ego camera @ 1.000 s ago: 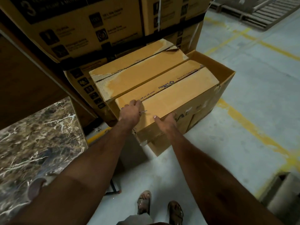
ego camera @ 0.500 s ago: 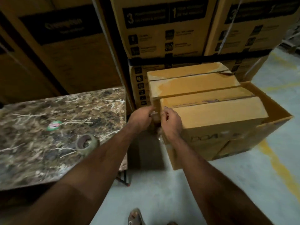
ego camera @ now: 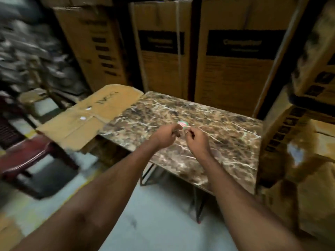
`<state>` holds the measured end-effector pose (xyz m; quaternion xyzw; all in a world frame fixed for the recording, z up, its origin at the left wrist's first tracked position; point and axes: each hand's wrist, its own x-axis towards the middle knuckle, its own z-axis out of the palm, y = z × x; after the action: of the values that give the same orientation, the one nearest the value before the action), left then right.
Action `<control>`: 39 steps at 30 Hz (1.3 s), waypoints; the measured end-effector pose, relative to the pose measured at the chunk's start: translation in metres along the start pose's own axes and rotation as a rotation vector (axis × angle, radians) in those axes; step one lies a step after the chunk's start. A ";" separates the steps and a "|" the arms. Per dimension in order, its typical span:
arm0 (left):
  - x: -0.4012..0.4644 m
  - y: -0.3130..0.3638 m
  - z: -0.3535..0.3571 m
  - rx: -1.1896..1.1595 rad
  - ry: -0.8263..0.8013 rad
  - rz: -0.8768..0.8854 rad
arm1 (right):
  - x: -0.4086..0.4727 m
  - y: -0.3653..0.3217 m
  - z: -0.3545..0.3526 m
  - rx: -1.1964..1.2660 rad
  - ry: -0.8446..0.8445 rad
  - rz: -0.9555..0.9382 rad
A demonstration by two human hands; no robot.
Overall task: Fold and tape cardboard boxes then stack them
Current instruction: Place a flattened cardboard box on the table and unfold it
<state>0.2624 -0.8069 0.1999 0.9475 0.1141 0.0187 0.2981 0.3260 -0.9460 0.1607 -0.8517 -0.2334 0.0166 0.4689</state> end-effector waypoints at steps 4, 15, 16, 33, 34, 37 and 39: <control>-0.049 -0.116 -0.065 -0.060 0.058 -0.114 | -0.004 -0.066 0.122 0.125 -0.110 -0.089; -0.075 -0.321 -0.153 -0.466 0.302 -0.320 | 0.017 -0.179 0.347 0.061 -0.488 -0.257; -0.065 -0.328 -0.151 -0.503 0.307 -0.331 | 0.022 -0.180 0.357 0.024 -0.530 -0.259; 0.088 -0.501 -0.219 -0.400 -0.053 -0.468 | 0.221 -0.144 0.496 -0.242 -0.214 0.196; 0.086 -0.514 -0.217 -0.372 -0.075 -0.499 | 0.225 -0.125 0.496 -0.289 -0.135 0.298; 0.085 -0.556 -0.219 -0.257 -0.031 -0.544 | 0.244 -0.089 0.498 -0.410 0.039 0.465; 0.102 -0.574 -0.221 -0.188 0.001 -0.496 | 0.257 -0.084 0.504 -0.436 0.064 0.454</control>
<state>0.2208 -0.2029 0.0510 0.8587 0.3407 -0.0437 0.3804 0.3984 -0.4026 -0.0047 -0.9625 -0.0208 0.0437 0.2668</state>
